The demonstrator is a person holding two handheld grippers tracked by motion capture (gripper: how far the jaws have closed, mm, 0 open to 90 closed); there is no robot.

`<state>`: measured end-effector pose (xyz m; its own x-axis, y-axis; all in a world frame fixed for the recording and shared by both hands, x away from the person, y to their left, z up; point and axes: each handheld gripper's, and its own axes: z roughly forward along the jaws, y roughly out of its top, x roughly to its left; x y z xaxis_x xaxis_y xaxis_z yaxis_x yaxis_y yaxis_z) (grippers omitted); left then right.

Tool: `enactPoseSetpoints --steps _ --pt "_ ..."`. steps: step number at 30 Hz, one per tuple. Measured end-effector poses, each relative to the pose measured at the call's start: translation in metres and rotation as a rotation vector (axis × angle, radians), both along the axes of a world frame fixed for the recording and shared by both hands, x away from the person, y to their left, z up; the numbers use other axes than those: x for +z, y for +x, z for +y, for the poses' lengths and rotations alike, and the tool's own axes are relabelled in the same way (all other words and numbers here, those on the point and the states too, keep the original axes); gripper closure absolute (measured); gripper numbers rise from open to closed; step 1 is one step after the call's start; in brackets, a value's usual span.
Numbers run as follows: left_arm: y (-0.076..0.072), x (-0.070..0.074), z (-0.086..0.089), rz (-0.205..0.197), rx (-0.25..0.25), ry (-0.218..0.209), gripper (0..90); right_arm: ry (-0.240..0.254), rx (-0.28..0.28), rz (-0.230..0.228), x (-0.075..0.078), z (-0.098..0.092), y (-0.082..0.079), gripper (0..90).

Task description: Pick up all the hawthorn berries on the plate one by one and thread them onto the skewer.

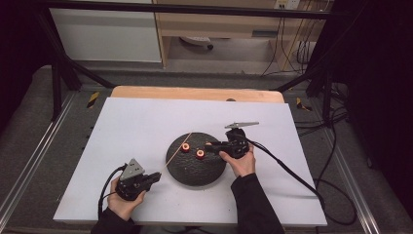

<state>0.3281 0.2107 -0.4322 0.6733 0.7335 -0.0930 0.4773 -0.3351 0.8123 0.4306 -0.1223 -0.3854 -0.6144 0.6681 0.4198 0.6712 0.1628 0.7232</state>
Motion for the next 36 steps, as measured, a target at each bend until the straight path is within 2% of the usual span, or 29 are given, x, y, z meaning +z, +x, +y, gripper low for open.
enactPoseSetpoints --steps 1,2,3,14,20,21,26,28,36 --pt "0.0 -0.001 -0.001 0.002 0.001 -0.005 88.5 0.023 -0.015 -0.008 -0.001 -0.001 -0.001 61.9" --pt "0.0 -0.001 -0.001 0.002 0.001 -0.005 88.5 0.023 -0.015 -0.008 -0.001 -0.001 -0.001 61.9" --pt "0.0 -0.001 -0.001 0.003 0.001 -0.008 88.5 0.067 -0.038 -0.019 -0.002 -0.002 -0.002 61.9" --pt "-0.003 -0.001 -0.004 -0.013 0.005 -0.02 88.5 0.269 -0.153 -0.08 -0.007 -0.005 -0.007 62.0" --pt "-0.004 -0.002 -0.006 -0.013 0.009 -0.031 88.5 0.311 -0.197 -0.112 -0.009 -0.005 -0.009 62.0" --pt "-0.004 -0.002 -0.006 -0.012 0.012 -0.034 88.5 0.336 -0.211 -0.128 -0.01 -0.005 -0.009 62.0" --pt "-0.005 -0.003 -0.007 -0.01 0.015 -0.044 88.5 0.375 -0.244 -0.148 -0.012 -0.003 -0.009 62.1" --pt "-0.005 -0.003 -0.008 -0.01 0.014 -0.047 88.5 0.406 -0.261 -0.169 -0.013 -0.001 -0.009 62.1" --pt "-0.007 -0.003 -0.01 -0.014 0.016 -0.065 88.5 0.502 -0.307 -0.198 -0.015 0.002 -0.006 62.2"
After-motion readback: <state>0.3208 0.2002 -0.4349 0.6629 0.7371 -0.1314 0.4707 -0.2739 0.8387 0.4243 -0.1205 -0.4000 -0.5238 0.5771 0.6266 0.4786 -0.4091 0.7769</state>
